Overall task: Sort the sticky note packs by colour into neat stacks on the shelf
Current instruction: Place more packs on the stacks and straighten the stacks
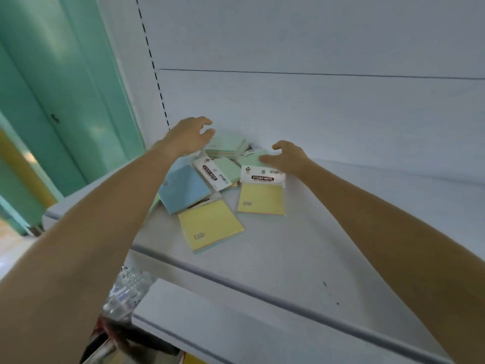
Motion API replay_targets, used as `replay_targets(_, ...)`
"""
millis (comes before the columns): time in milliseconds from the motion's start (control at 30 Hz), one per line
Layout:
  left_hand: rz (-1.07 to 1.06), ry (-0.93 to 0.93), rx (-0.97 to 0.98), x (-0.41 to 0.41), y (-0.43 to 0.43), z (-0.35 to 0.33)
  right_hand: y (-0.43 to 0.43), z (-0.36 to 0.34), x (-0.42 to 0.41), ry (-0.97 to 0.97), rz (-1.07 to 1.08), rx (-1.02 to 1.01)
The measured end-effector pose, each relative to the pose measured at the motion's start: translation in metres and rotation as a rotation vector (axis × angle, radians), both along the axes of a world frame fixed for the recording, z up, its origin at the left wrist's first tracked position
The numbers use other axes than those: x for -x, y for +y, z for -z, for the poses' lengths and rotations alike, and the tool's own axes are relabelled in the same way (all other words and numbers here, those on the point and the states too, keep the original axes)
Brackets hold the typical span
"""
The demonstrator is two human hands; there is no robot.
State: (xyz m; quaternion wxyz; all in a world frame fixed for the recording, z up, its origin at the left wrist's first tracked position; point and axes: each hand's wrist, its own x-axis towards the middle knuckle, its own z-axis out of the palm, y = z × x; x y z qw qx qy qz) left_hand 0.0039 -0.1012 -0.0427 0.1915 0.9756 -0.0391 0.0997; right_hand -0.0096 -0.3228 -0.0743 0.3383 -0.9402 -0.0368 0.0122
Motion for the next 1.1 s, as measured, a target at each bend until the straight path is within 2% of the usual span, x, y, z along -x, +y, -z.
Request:
replay_targets(100, 0.047, 0.062, 0.010, -0.017, -0.002, 0.003, 0.006, -0.002, -0.008, 0.052, 0.032, -0.010)
replay_targets(267, 0.087, 0.169, -0.009, -0.041, -0.006, 0.010, 0.002, 0.000, -0.014, 0.076, 0.111, -0.144)
replay_targets(400, 0.094, 0.205, 0.060, -0.053, -0.009, 0.012, -0.011, 0.002, -0.011, 0.070, 0.178, -0.251)
replay_targets(733, 0.141, 0.183, 0.392, -0.062, -0.002, 0.008, -0.024, -0.003, 0.009, -0.070, 0.228, -0.387)
replay_targets(1100, 0.286, 0.093, 0.834, -0.041, -0.031, -0.016, -0.058, 0.003, 0.064, -0.366, 0.496, -0.465)
